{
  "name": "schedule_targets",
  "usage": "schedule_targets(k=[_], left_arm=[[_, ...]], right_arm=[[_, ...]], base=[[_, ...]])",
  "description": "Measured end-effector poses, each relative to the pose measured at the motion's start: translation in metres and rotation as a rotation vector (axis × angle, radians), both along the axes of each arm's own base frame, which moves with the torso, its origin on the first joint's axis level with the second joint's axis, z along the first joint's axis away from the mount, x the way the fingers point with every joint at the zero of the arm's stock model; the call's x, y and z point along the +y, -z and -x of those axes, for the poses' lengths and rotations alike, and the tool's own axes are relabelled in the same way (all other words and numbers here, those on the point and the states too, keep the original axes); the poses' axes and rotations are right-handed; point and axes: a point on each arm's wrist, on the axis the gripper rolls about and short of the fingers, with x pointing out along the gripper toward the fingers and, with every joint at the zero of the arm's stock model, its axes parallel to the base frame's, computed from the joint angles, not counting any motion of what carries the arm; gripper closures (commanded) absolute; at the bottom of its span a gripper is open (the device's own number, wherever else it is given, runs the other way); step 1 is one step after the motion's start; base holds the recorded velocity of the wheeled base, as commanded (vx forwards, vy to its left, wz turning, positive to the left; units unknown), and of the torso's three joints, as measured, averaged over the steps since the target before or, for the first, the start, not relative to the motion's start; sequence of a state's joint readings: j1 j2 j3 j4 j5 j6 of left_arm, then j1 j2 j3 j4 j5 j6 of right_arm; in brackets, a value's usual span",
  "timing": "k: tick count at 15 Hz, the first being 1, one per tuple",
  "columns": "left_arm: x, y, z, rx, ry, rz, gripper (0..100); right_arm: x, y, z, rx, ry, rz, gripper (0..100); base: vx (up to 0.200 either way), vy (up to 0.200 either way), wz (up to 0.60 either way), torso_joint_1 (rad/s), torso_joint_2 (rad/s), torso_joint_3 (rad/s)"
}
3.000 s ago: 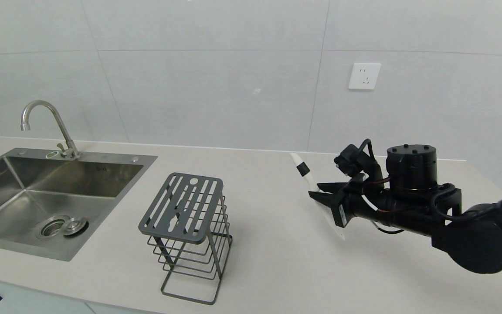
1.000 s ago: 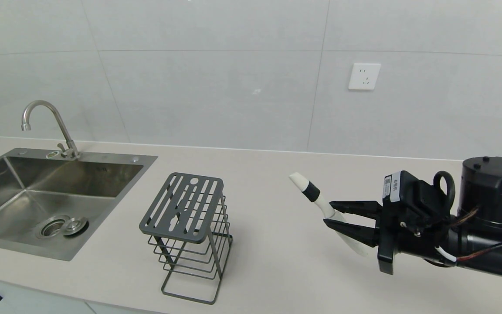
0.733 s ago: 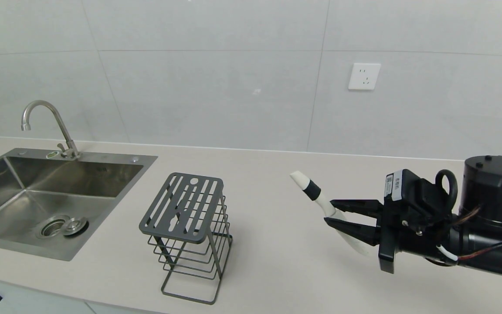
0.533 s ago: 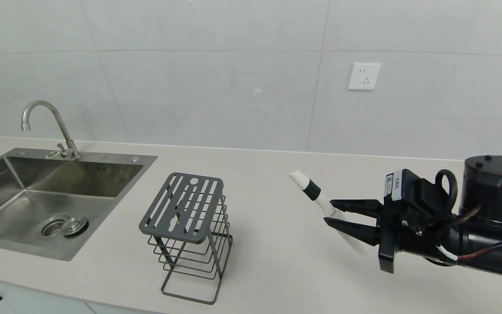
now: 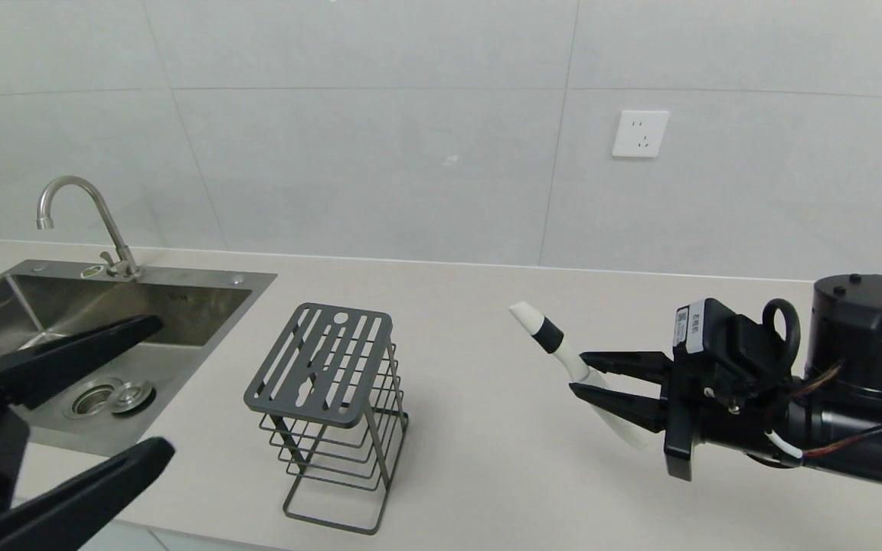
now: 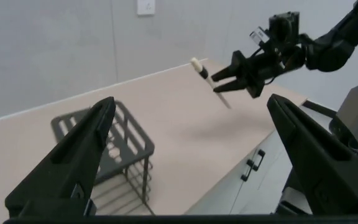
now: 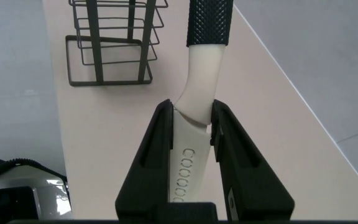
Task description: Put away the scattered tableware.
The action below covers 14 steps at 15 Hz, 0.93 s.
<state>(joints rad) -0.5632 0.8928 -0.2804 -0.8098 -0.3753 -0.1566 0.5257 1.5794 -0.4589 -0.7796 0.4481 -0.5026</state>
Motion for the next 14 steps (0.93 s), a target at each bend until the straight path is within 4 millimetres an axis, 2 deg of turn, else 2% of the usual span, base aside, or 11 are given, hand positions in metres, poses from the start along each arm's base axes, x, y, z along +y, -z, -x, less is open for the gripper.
schedule_targets(k=[3,7,10,14], left_arm=[[-0.021,0.003,-0.018,0.132,0.088,0.061,0],[-0.035,0.001,-0.034,0.31,0.125,0.138,0],[-0.047,0.002,-0.049,0.337,0.126,0.135,0],[-0.074,0.007,-0.079,0.273,0.088,0.198,0]], right_arm=[[0.0,-0.001,0.0,-0.003,0.0,-0.002,100],[0.001,-0.002,-0.001,-0.008,0.001,-0.004,100],[0.002,-0.007,-0.004,-0.028,0.002,-0.015,100],[0.004,-0.014,-0.007,-0.056,0.003,-0.033,100]], base=[[0.0,0.0,0.0,0.0,0.0,0.0],[0.0,0.0,0.0,0.0,0.0,0.0],[0.0,0.0,0.0,0.0,0.0,0.0],[0.0,0.0,0.0,0.0,0.0,0.0]])
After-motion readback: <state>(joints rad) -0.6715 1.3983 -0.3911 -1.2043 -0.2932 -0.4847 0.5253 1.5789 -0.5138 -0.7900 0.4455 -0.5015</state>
